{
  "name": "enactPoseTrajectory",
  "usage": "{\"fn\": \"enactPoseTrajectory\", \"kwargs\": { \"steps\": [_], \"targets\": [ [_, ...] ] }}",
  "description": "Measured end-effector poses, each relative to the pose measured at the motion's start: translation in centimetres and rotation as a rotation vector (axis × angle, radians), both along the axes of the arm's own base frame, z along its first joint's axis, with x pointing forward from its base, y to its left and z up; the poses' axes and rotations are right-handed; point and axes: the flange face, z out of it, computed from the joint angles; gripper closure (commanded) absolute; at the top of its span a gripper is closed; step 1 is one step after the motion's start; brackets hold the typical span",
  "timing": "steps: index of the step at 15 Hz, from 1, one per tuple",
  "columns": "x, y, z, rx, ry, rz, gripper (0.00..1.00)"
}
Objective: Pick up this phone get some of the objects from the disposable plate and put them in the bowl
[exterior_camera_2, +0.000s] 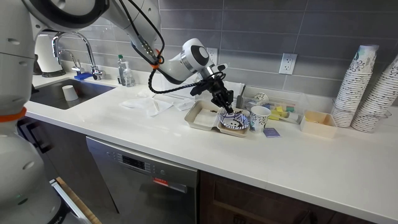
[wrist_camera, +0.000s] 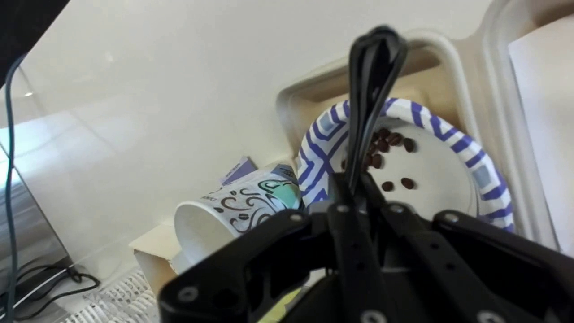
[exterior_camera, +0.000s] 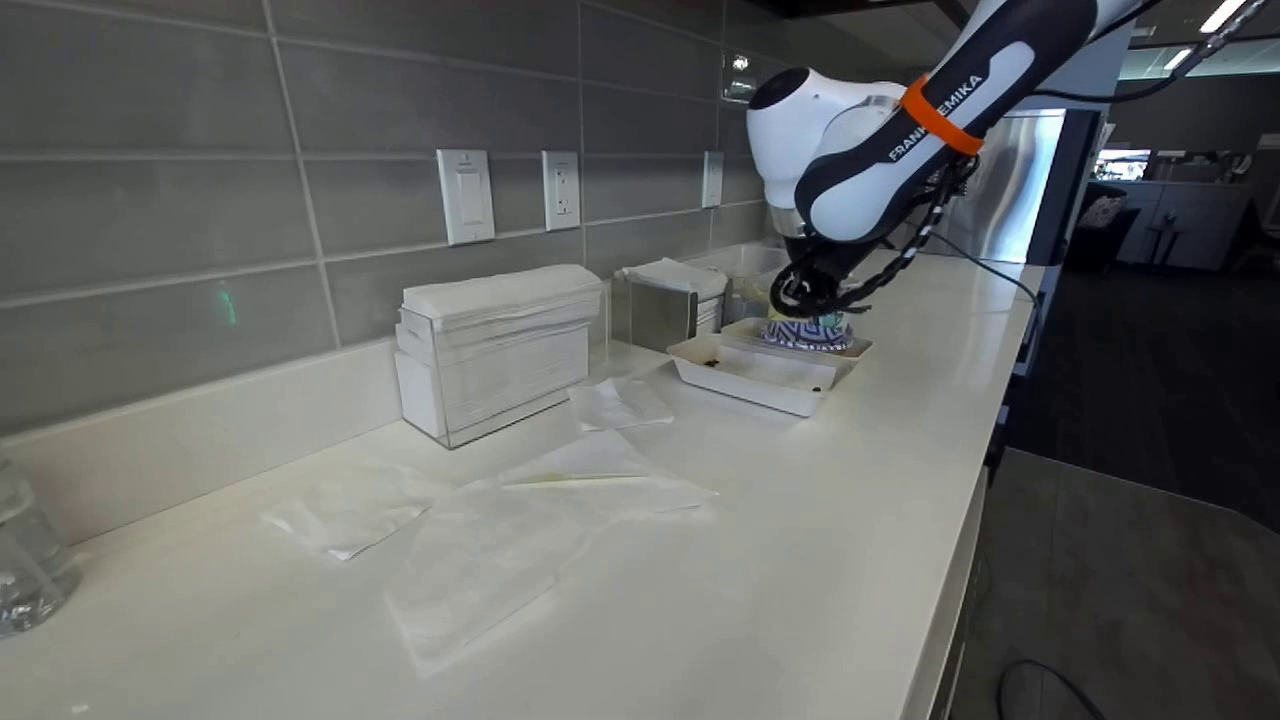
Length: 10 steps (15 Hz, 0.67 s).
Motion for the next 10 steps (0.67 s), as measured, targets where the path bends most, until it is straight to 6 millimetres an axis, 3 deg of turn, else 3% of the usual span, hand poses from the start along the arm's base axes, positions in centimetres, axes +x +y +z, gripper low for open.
{"fn": "enactPoseTrajectory", "kwargs": {
  "steps": [10],
  "targets": [
    [-0.3, 1.7, -1.3, -0.357, 0.137, 0.159, 0.98]
  ]
}}
